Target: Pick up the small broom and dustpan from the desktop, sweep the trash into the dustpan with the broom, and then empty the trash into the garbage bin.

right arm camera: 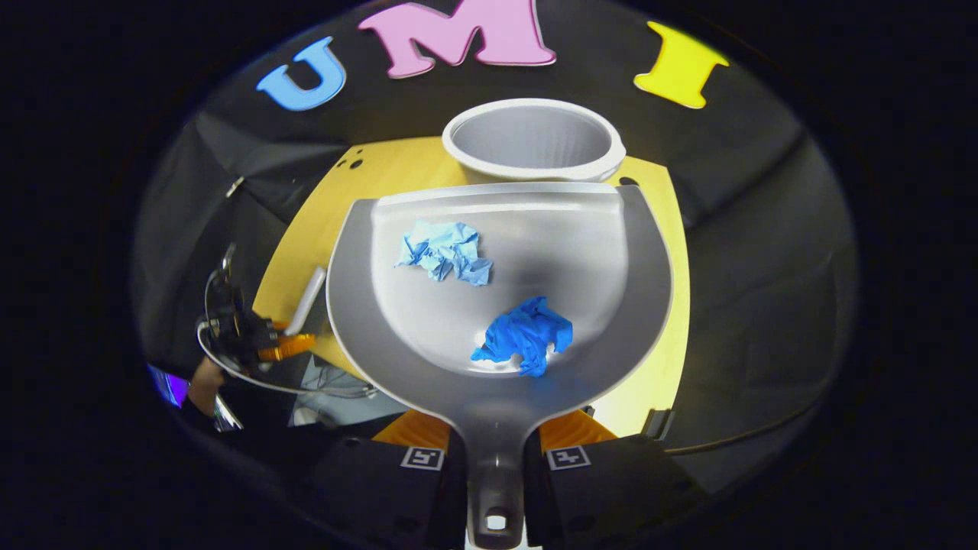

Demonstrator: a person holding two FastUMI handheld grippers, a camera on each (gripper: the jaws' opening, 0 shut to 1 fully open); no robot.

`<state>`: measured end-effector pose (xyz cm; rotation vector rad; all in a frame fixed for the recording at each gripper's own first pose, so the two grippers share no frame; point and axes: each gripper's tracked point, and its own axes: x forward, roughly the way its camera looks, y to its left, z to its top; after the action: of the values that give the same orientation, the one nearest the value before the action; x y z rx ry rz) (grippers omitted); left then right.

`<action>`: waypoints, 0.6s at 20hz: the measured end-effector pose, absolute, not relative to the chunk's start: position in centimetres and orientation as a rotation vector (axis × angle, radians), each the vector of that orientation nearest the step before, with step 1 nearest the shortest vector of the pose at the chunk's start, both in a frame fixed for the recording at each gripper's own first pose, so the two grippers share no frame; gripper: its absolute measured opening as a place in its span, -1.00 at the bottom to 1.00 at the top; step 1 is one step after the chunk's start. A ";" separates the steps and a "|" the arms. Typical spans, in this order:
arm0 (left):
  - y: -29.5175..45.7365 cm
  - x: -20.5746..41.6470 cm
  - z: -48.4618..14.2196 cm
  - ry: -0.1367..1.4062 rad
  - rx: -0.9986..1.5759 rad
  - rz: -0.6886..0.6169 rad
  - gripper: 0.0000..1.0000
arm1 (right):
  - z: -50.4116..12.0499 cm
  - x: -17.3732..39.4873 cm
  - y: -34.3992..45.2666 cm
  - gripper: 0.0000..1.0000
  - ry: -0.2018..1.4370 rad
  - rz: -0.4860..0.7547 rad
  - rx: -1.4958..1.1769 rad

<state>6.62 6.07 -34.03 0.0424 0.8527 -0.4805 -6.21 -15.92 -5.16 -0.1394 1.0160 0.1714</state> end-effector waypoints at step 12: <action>10.3 6.8 -32.8 0.813 -0.089 -0.332 -0.48 | -1.4 8.5 -19.8 -0.33 0.863 -0.012 -0.429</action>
<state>6.83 10.28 -32.80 -0.0890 0.8133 -0.3315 8.46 -19.79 -1.38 -0.4290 0.8635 -0.0124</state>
